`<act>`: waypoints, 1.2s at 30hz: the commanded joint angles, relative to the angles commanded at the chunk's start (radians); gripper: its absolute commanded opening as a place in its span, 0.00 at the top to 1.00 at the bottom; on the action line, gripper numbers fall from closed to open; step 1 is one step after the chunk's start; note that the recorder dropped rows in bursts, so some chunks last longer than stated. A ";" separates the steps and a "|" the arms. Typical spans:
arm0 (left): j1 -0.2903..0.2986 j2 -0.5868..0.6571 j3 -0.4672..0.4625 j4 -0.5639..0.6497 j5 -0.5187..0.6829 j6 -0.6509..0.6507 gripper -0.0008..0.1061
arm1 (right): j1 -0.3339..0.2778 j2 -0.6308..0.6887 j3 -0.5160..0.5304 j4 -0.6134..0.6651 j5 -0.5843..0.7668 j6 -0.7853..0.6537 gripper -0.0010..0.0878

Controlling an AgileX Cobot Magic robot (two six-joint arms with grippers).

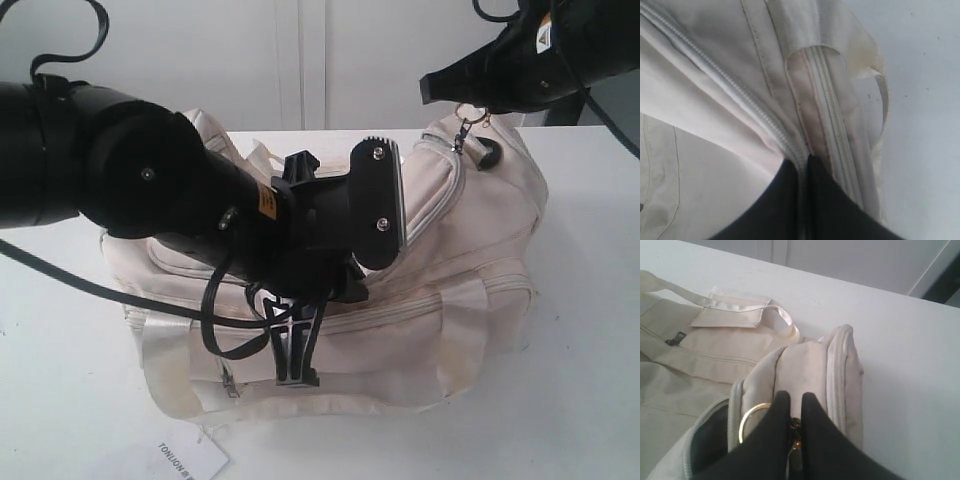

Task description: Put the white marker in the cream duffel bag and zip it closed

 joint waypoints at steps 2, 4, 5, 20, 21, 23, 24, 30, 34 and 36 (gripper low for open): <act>0.000 0.000 0.000 0.044 -0.002 0.000 0.99 | 0.000 0.000 0.000 0.000 -0.003 0.000 0.99; 0.000 0.000 0.000 0.096 -0.015 0.000 0.99 | 0.000 0.000 0.000 0.015 0.004 0.000 0.99; 0.000 0.000 0.000 0.140 -0.030 0.000 0.99 | 0.000 0.000 0.000 0.022 0.025 0.000 0.99; 0.002 -0.015 0.000 0.149 -0.090 0.000 0.55 | 0.000 -0.002 0.000 0.097 0.073 -0.005 0.99; 0.002 -0.026 0.000 0.149 -0.094 0.000 0.55 | 0.000 -0.002 0.000 0.099 0.075 -0.005 0.99; 0.002 -0.040 0.000 0.149 -0.097 -0.003 0.55 | 0.000 -0.002 0.000 0.099 0.080 -0.005 0.99; 0.002 -0.052 0.000 0.149 -0.099 -0.003 0.55 | 0.000 -0.002 0.000 0.099 0.082 -0.005 0.99; -0.007 -0.112 0.000 0.081 -0.154 -0.055 0.55 | 0.002 -0.002 0.000 0.103 0.084 -0.005 0.99; -0.062 -0.120 0.000 0.066 -0.185 -0.047 0.55 | 0.002 -0.002 0.000 0.103 0.084 -0.005 0.99; -0.092 -0.112 0.000 0.068 -0.198 -0.045 0.55 | 0.002 -0.002 0.000 0.103 0.084 -0.005 0.99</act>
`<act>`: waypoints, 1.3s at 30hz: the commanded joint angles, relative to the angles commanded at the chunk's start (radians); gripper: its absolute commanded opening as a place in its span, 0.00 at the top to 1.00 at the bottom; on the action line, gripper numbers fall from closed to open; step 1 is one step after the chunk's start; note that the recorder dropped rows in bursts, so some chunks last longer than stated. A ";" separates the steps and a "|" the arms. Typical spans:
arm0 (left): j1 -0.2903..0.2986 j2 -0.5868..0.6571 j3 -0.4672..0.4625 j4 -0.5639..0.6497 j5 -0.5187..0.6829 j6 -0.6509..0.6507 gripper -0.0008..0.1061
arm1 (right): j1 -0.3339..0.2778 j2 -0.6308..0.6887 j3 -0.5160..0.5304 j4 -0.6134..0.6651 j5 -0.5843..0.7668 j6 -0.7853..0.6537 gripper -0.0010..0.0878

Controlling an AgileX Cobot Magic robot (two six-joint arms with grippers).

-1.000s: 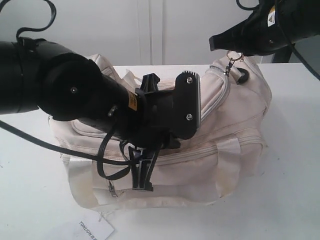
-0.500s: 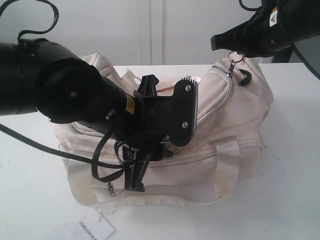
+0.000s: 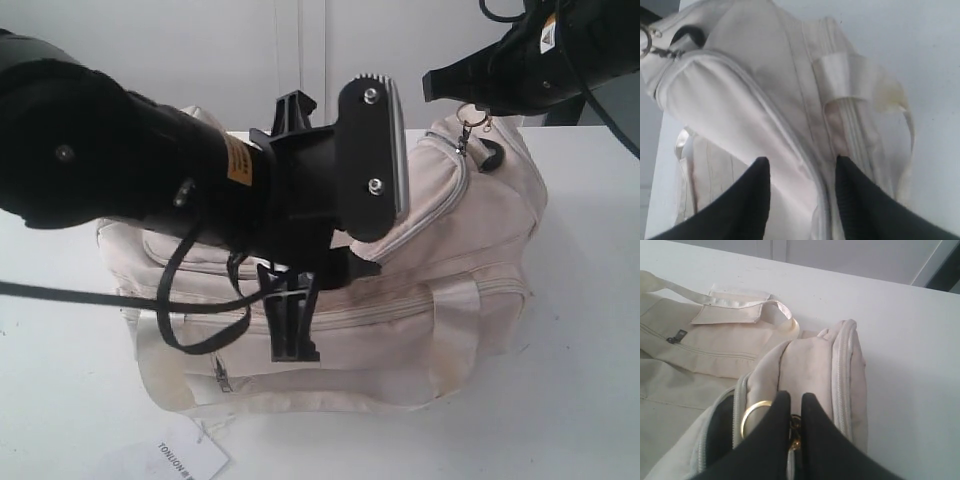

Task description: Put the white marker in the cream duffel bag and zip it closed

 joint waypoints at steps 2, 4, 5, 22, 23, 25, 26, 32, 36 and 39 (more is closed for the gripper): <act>-0.019 0.012 0.000 0.000 -0.018 0.000 0.55 | 0.000 0.000 0.000 0.000 0.000 -0.002 0.99; -0.026 0.020 0.000 0.000 -0.036 0.000 0.55 | 0.000 0.000 0.000 0.000 0.002 -0.002 0.99; -0.026 0.032 0.000 0.000 -0.052 0.000 0.55 | 0.000 0.000 0.000 0.000 0.002 -0.002 0.99; -0.082 0.189 0.000 -0.004 -0.238 -0.004 0.55 | 0.000 0.000 0.000 -0.002 0.001 -0.002 0.99; -0.084 0.192 0.000 -0.004 -0.250 -0.004 0.55 | 0.000 0.000 0.000 -0.002 0.001 -0.002 0.99; -0.084 0.193 0.000 -0.025 -0.251 -0.009 0.55 | 0.000 0.000 0.000 -0.002 0.001 -0.004 0.99; -0.084 0.193 0.000 -0.052 -0.246 -0.015 0.55 | 0.000 0.000 0.000 -0.002 0.001 -0.004 0.99; -0.084 0.193 -0.074 -0.075 -0.094 -0.104 0.55 | 0.000 0.000 0.000 -0.002 0.001 -0.004 0.99; -0.084 0.193 -0.162 -0.037 0.003 -0.205 0.55 | 0.000 0.000 0.000 -0.002 0.001 -0.024 0.99; -0.084 0.193 -0.214 0.093 0.094 -0.352 0.55 | 0.000 0.000 0.000 -0.002 0.001 -0.024 0.99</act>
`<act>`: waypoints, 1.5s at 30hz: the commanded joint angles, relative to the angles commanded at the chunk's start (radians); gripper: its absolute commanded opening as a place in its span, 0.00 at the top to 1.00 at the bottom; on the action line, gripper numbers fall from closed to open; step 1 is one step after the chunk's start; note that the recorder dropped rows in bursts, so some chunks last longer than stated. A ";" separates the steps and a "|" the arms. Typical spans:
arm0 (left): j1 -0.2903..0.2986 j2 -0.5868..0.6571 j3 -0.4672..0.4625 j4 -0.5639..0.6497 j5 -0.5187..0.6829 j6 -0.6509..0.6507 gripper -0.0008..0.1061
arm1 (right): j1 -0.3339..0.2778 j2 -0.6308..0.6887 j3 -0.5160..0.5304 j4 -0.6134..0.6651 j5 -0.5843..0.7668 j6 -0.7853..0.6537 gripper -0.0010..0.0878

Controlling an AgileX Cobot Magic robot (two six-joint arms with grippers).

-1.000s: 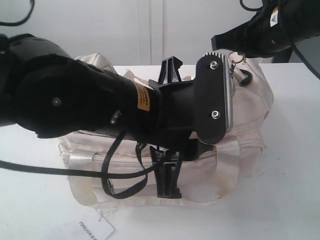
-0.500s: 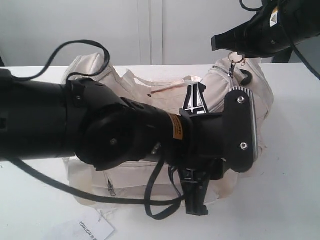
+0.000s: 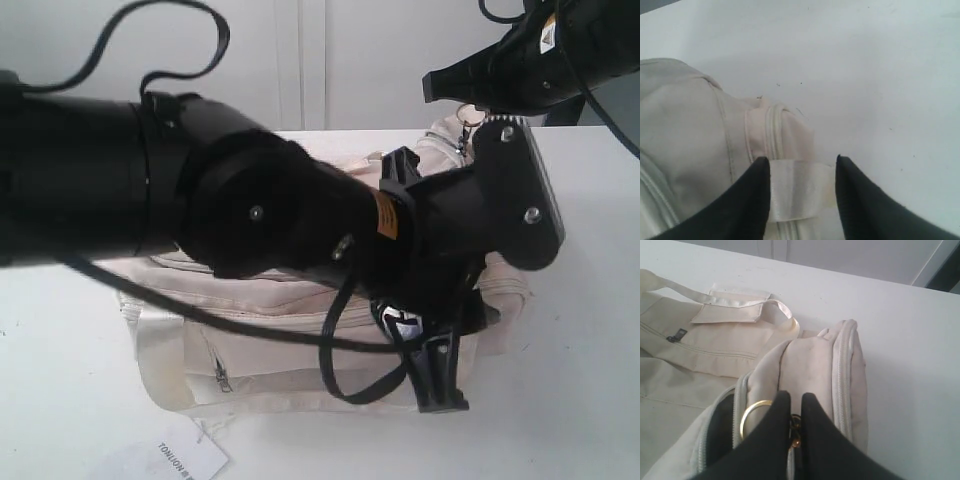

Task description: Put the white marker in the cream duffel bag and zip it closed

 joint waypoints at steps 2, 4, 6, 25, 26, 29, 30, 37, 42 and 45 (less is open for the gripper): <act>-0.001 0.000 -0.021 0.120 0.058 -0.103 0.55 | 0.000 0.000 0.000 0.000 0.000 0.000 0.99; -0.002 0.000 -0.025 0.231 0.089 -0.178 0.55 | 0.000 0.000 0.000 0.000 0.000 0.000 0.99; -0.002 0.003 -0.025 0.275 0.094 -0.208 0.55 | 0.000 0.000 0.000 0.000 -0.002 0.000 0.99; -0.134 0.110 -0.044 0.711 0.088 -0.586 0.55 | 0.000 0.000 0.000 0.000 0.001 -0.004 0.99; -0.134 0.120 -0.044 0.717 0.078 -0.591 0.55 | 0.000 0.000 0.000 0.000 0.001 -0.004 0.99; -0.134 0.147 -0.044 0.719 0.061 -0.593 0.55 | 0.000 0.000 0.000 0.000 0.001 -0.004 0.99; -0.134 0.158 -0.044 0.724 0.061 -0.593 0.55 | 0.000 0.000 0.000 0.000 0.001 -0.004 0.99; -0.122 0.206 -0.044 0.748 0.067 -0.595 0.55 | 0.000 0.000 0.000 0.000 0.001 -0.004 0.99; -0.120 0.206 -0.046 0.807 0.080 -0.600 0.55 | 0.000 0.000 0.000 -0.002 0.001 -0.004 0.99; -0.122 0.206 -0.067 0.812 0.120 -0.609 0.55 | 0.000 0.000 0.000 -0.002 0.001 -0.004 0.99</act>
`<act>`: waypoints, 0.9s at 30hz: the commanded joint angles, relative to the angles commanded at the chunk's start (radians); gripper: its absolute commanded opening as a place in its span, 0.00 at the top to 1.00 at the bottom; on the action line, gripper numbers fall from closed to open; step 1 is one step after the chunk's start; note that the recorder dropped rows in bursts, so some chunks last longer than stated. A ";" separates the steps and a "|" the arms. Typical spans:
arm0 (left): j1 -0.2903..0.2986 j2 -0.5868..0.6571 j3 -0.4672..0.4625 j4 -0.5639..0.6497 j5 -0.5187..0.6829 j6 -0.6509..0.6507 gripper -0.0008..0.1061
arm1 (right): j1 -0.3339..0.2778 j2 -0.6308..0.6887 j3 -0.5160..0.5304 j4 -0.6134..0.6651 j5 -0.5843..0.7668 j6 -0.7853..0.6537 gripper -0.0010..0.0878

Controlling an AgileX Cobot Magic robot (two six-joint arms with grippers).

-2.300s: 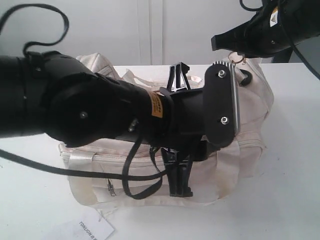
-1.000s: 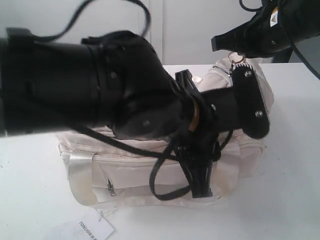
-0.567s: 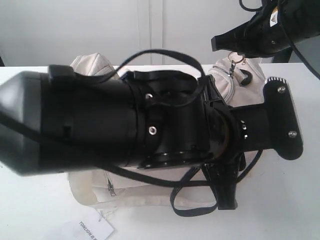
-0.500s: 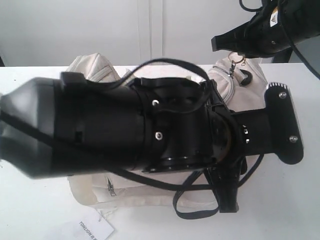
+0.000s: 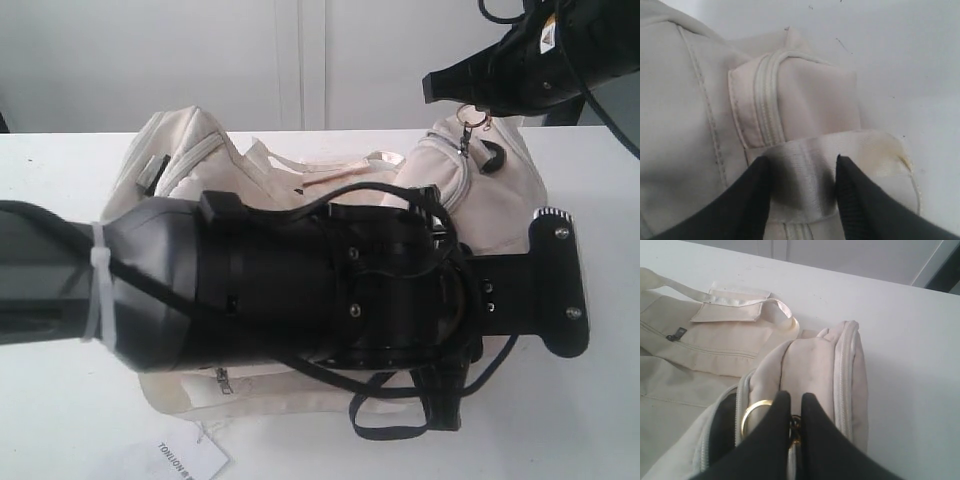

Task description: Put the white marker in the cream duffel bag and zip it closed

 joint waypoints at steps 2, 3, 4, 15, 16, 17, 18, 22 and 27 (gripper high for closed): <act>0.000 0.000 -0.027 0.000 0.034 -0.010 0.55 | 0.000 0.000 0.000 -0.002 0.000 -0.002 0.99; 0.000 0.000 -0.035 0.000 0.031 -0.010 0.55 | 0.000 0.000 0.000 -0.002 0.000 -0.002 0.99; 0.000 0.000 -0.037 0.002 0.025 -0.010 0.55 | 0.000 0.000 0.000 -0.002 0.000 -0.002 0.99; 0.000 0.041 -0.037 0.005 0.033 -0.002 0.99 | 0.000 0.000 0.000 -0.002 0.000 -0.002 0.99; 0.000 0.041 -0.037 0.005 0.033 -0.002 0.99 | 0.000 0.000 0.000 -0.002 0.000 -0.002 0.99; 0.000 0.041 -0.037 0.005 0.033 -0.002 0.99 | 0.000 0.000 0.000 -0.002 -0.002 -0.002 0.99; 0.000 0.041 -0.037 0.005 0.033 -0.002 0.99 | 0.000 0.000 0.000 -0.002 -0.007 -0.002 0.99; 0.000 0.041 -0.037 0.005 0.035 -0.002 0.99 | 0.000 0.000 0.000 -0.005 -0.064 -0.002 0.99; 0.000 0.041 -0.037 -0.002 0.035 -0.002 0.99 | 0.000 0.000 0.000 -0.087 -0.117 0.008 0.99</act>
